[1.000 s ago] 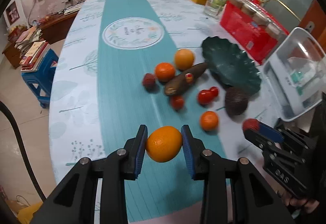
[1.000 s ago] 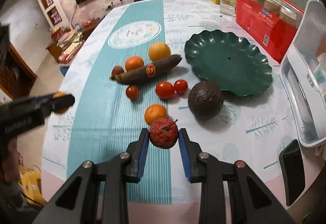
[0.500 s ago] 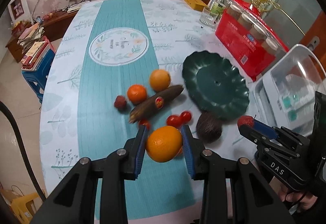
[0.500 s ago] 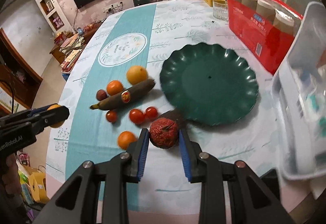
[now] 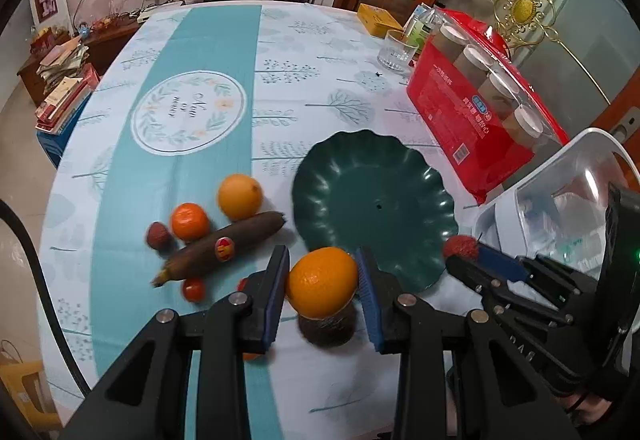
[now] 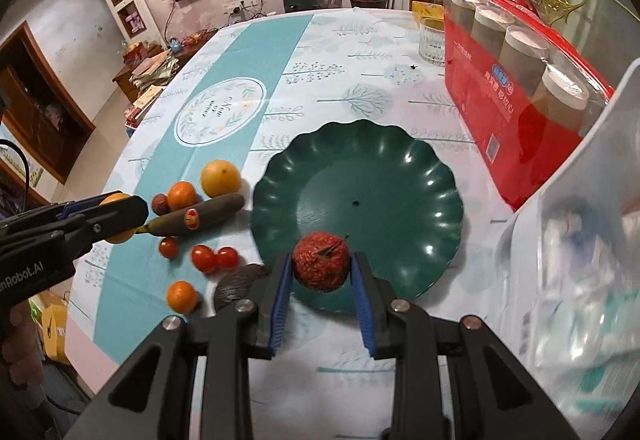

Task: Organize fruits
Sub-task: 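Carry the orange and lychee onto the green plate and open both tools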

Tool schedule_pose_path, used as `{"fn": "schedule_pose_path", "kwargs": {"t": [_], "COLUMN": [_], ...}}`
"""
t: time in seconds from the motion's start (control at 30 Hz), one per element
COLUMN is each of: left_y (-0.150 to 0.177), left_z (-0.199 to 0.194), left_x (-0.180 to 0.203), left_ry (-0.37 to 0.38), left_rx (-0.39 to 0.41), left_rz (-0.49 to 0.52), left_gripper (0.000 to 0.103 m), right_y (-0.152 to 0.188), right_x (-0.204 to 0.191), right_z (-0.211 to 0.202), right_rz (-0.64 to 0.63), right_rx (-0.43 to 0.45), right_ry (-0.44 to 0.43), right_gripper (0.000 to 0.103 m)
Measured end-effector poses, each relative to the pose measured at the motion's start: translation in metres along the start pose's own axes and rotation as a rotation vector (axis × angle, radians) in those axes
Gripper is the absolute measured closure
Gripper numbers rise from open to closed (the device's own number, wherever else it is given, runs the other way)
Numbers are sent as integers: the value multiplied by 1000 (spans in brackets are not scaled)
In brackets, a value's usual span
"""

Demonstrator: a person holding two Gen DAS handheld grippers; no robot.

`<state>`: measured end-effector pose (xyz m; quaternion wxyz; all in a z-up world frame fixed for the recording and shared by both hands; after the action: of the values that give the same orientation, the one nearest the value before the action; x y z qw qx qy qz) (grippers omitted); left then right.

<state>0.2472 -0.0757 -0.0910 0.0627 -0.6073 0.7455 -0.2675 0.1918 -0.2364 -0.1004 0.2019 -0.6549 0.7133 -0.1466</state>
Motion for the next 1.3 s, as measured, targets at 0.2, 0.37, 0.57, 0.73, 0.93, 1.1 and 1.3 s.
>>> {"fn": "schedule_pose_path", "kwargs": {"t": [0.2,0.37,0.57,0.73,0.93,1.1,1.3], "left_y": [-6,-6,-5,-3,-4,-5,2], "left_z": [32,67,105,121,120,108,82], "left_x": [16,29,38,38,35,31,22], "left_ry": [1,58,57,53,36,24,12], "left_rx": [-9,-28,-64,-89,-78,-56,-32], "left_rz": [-57,-78,-62,-57,-51,-64,-99], "left_gripper": [70,70,70,70,69,69,56], "right_y": [11,18,22,21,19,17,19], "right_x": [18,29,31,35,41,38,31], "right_z": [15,34,52,61,63,56,41], "right_rz": [-37,-34,-41,-32,16,12,2], "right_rx": [2,-7,-21,-27,-17,10,28], "right_ry": [30,17,-22,-19,-17,-19,-21], "right_gripper": [73,73,73,73,52,46,46]}}
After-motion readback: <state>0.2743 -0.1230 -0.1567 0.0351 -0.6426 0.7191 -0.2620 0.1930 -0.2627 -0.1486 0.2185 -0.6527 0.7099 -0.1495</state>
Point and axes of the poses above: each gripper's, at about its wrist camera, not at the fingertips, and z roughly the way its jaws point, x to its right, y to its underside, the point moved 4 cm from there along z, roughly the way its jaws point, and after that the axes turned 1 degree about x, right-handed, at the moved point
